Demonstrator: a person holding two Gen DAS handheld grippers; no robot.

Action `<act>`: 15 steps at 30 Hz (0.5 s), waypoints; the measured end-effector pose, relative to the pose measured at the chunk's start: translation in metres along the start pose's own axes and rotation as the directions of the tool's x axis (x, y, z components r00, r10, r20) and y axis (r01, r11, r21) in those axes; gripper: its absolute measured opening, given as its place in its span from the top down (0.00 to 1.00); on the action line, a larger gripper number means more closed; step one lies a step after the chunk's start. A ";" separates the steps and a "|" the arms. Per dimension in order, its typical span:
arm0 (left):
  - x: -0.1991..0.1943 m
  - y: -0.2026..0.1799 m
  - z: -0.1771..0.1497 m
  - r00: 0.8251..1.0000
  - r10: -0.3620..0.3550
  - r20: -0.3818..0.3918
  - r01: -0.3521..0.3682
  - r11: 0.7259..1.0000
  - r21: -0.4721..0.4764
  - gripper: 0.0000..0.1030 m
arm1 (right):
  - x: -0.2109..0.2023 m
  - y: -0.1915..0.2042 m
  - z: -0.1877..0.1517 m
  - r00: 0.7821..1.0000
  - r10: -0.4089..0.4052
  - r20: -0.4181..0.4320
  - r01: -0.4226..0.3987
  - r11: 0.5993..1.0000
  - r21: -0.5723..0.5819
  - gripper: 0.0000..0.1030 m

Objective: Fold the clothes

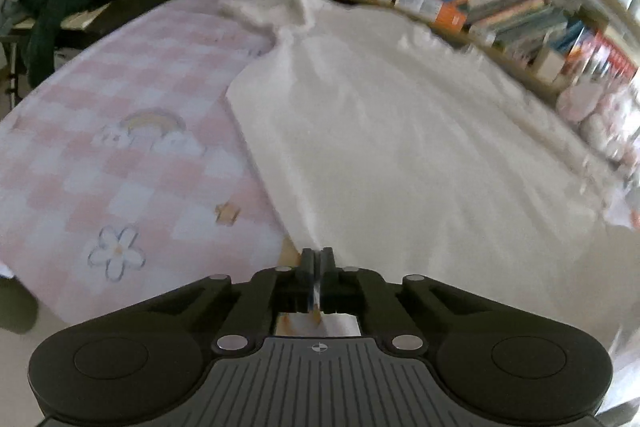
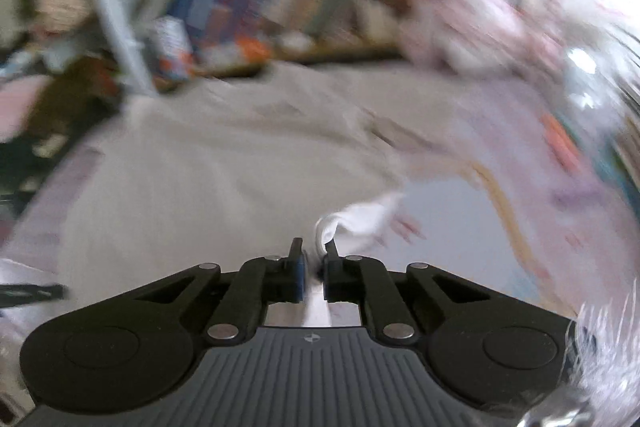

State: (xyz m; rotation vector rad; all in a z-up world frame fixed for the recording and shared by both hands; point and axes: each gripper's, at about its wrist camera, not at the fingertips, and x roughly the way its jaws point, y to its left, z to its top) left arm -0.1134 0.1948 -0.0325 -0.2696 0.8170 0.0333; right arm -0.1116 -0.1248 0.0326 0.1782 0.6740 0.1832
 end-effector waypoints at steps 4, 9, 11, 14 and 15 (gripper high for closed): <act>-0.022 -0.046 0.026 0.984 -0.098 0.150 0.083 0.991 0.104 1.00 | 0.020 0.021 0.026 0.997 0.075 0.000 -0.075 0.997 -0.008 0.92; -0.001 -0.103 0.039 0.963 -0.261 0.061 0.242 0.945 0.221 0.90 | 0.032 0.017 0.018 0.996 0.063 -0.059 -0.063 0.998 0.001 0.87; -0.003 -0.106 0.038 0.952 -0.304 0.034 0.286 0.924 0.255 0.84 | 0.035 0.012 0.010 0.995 0.049 -0.087 -0.049 0.999 0.006 0.83; -0.018 -0.089 0.028 0.945 -0.326 0.027 0.306 0.910 0.282 0.48 | 0.039 0.005 -0.002 0.991 0.028 -0.129 -0.027 1.000 0.012 0.66; -0.022 -0.080 0.023 0.949 -0.313 0.037 0.290 0.914 0.284 0.38 | 0.040 0.002 -0.006 0.989 0.021 -0.143 -0.019 1.000 0.014 0.65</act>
